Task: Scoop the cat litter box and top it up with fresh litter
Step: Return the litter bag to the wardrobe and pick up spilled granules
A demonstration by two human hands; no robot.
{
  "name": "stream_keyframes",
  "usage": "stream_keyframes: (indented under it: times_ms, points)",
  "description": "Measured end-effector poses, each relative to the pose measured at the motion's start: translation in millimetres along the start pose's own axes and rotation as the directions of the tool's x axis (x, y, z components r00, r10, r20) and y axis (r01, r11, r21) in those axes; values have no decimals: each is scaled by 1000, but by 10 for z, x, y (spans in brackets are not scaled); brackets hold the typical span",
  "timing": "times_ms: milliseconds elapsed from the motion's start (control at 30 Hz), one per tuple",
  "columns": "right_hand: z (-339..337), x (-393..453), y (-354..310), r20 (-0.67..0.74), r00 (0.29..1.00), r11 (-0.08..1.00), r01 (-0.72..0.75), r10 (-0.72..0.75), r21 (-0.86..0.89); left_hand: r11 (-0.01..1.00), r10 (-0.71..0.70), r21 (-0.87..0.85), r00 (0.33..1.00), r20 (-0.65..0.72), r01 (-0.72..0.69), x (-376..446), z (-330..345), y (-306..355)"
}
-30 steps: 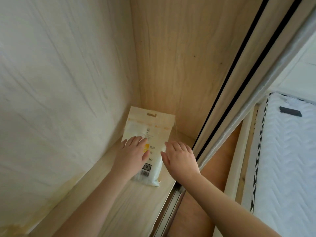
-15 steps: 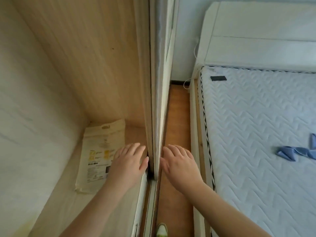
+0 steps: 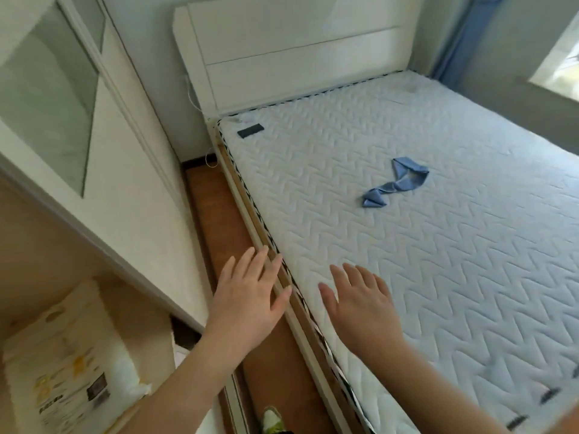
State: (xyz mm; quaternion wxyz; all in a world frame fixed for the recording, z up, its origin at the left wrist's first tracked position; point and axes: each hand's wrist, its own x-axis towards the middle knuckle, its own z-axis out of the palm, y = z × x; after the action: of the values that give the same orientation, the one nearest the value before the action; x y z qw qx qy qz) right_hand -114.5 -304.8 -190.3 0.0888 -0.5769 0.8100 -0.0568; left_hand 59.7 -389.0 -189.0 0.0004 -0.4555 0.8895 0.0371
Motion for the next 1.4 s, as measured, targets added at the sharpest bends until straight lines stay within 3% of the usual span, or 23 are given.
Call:
stream_keyframes:
  times_ms: [233,567,833,1033,1167,1400]
  points:
    - [-284,-598,1118,-41,956,957,-290,291,30,967,252,9,965,72,-253,266,-58,1104]
    - [-257,-1169,1874,-87,804,807,-576,588,129,810,587,-93,800,127,-579,636,-3,2371]
    - [-308,-1495,2144,-69,591,595,-793,804,131,628,775,-22,622,107,-778,983,275,3018]
    - [-304,-1799,2240,-40,358,360,-926,933,112,404,915,0,404,12,-915,969,384,3478]
    - [-315,-2080,2246,-15,315,314,-940,949,132,293,956,-11,293,26,-956,806,370,3802]
    - [-307,-2668,2331,-41,152,157,-977,987,143,139,989,-60,135,55,-988,445,398,4295]
